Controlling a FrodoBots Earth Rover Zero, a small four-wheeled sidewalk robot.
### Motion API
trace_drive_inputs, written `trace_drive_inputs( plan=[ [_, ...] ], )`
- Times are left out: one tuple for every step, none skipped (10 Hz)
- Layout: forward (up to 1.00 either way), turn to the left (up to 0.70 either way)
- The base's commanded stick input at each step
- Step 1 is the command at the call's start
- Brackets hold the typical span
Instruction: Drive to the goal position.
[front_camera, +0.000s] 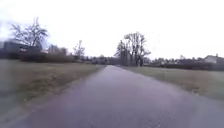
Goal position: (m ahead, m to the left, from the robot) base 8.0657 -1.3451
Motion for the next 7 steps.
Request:
trace_drive_inputs(
  plan=[
    [1.00,-0.40],
    [1.00,-0.23],
    [1.00,-0.04],
    [1.00,0.00],
    [1.00,0.00],
    [1.00,0.00],
    [1.00,0.00]
  ],
)
